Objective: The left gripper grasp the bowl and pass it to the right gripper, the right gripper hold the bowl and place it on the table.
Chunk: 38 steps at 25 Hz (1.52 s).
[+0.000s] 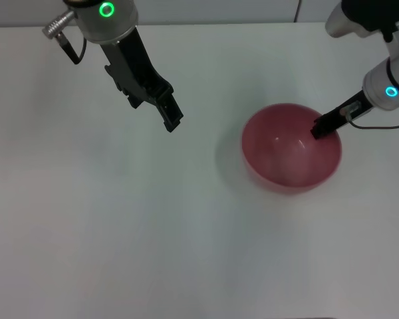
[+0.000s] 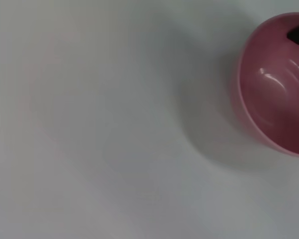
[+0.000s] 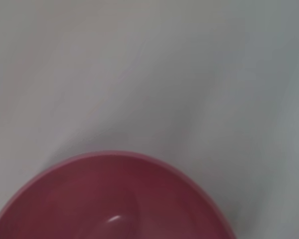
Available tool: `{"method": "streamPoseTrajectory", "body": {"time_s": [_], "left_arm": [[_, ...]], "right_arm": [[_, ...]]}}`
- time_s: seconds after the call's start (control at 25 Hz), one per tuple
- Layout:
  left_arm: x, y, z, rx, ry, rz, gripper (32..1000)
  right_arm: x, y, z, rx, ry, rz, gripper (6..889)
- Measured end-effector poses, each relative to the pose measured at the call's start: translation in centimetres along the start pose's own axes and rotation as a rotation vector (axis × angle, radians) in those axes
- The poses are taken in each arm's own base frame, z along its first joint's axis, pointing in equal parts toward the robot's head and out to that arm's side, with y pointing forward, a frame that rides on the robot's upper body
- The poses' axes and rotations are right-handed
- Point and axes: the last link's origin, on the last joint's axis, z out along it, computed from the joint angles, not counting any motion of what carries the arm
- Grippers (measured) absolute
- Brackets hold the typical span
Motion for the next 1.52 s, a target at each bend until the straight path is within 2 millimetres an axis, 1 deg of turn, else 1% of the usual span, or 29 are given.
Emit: {"method": "streamPoseTrajectory", "body": {"time_s": [0.24,0.44,0.64,0.76,1.0,1.24,1.52], "left_arm": [[0.0,0.0,0.0,0.000,0.000,0.000,861],[0.0,0.0,0.0,-0.001,-0.002,0.000,861],[0.0,0.0,0.1,-0.001,-0.001,0.000,861],[-0.1,-0.1,0.1,-0.001,-0.001,-0.001,861],[-0.3,-0.1,0.5,-0.006,-0.010,-0.001,861],[-0.4,-0.2,0.7,-0.010,-0.012,-0.003,861],[-0.7,-0.5,0.9,-0.013,-0.014,-0.012,861]], "right_arm": [[0.0,0.1,0.0,-0.003,0.004,-0.015,64],[-0.1,0.1,-0.1,-0.004,0.003,-0.023,183],[-0.2,0.1,-0.2,-0.004,0.000,-0.027,427],[-0.2,0.1,-0.2,-0.005,0.001,-0.029,670],[-0.2,0.3,-0.3,-0.016,0.011,-0.034,874],[-0.2,0.5,-0.5,-0.028,0.016,-0.037,871],[-0.9,0.6,-1.4,-0.033,0.012,-0.045,869]]}}
